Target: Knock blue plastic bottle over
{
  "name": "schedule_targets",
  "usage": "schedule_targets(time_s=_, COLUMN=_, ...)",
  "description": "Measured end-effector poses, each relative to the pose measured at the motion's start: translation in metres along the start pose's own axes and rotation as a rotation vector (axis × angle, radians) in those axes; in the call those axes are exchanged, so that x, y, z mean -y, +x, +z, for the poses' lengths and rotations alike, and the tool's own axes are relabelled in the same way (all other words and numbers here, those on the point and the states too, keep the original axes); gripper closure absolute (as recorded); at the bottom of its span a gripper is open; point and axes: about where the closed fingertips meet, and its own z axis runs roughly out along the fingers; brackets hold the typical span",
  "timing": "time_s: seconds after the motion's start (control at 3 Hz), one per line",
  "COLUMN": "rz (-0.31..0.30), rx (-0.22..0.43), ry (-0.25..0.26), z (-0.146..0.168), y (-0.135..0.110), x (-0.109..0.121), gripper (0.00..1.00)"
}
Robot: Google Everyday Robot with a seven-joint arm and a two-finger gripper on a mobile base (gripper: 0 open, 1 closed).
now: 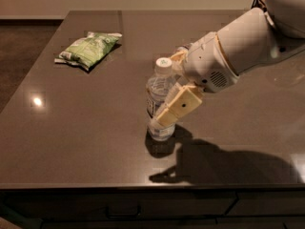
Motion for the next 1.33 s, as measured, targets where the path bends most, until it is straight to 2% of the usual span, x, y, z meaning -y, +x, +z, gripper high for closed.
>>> schedule_targets(time_s=0.33, rz=0.005, rx=0.027, ry=-0.028, z=0.005, y=-0.006, x=-0.001, gripper=0.42)
schedule_targets(time_s=0.67, rz=0.012, rx=0.008, ry=-0.026, z=0.000, y=-0.008, x=0.006, gripper=0.64)
schedule_targets(time_s=1.0, rz=0.027, rx=-0.093, ry=-0.037, z=-0.009, y=-0.005, x=0.021, gripper=0.88)
schedule_targets(time_s=1.33, rz=0.037, rx=-0.259, ry=-0.058, z=-0.012, y=0.005, x=0.038, gripper=1.00)
